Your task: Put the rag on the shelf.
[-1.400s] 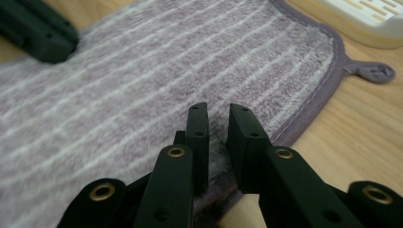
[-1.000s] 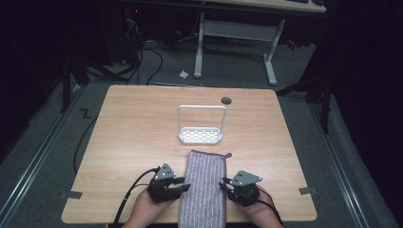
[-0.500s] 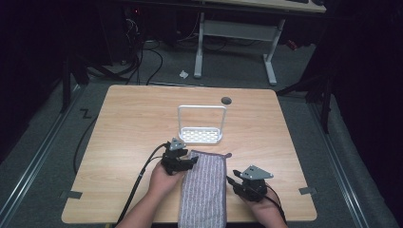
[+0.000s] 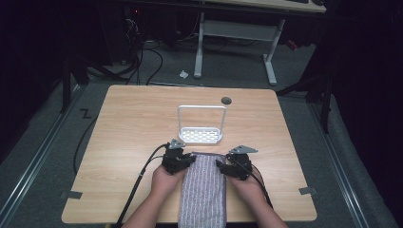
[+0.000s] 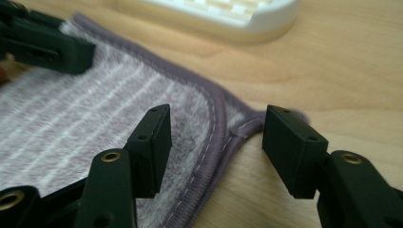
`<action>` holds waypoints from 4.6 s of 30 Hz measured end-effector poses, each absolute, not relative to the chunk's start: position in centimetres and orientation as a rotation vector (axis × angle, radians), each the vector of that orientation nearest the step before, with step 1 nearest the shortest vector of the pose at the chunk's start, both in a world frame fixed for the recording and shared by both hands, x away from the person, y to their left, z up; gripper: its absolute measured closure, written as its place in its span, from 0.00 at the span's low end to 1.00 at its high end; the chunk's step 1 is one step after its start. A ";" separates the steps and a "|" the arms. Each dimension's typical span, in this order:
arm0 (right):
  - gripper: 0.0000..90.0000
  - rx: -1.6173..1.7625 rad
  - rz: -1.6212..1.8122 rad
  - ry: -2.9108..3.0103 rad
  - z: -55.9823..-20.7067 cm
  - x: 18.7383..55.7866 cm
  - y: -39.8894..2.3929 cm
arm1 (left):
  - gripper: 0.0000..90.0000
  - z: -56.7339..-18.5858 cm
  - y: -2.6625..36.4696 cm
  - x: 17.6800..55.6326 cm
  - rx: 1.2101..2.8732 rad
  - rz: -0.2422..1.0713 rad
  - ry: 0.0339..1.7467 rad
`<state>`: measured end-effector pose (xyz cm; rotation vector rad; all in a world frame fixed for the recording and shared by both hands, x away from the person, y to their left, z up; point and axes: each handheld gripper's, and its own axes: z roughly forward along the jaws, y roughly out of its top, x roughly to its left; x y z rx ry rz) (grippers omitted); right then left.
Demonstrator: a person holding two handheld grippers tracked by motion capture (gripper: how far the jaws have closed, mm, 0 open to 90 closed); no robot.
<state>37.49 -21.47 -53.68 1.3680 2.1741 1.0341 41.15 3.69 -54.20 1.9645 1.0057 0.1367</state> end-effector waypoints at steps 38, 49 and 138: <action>0.90 1.070 1.220 1.967 -50.9 32.7 -19.7 | 0.94 -50.5 5.7 34.4 1.721 0.405 0.846; 0.90 0.980 1.314 1.825 -46.6 32.4 -19.0 | 0.94 -46.2 6.3 34.6 1.591 0.483 0.816; 0.77 1.136 1.229 1.756 -35.6 52.4 -18.7 | 0.73 -36.2 4.4 54.4 1.666 0.560 0.933</action>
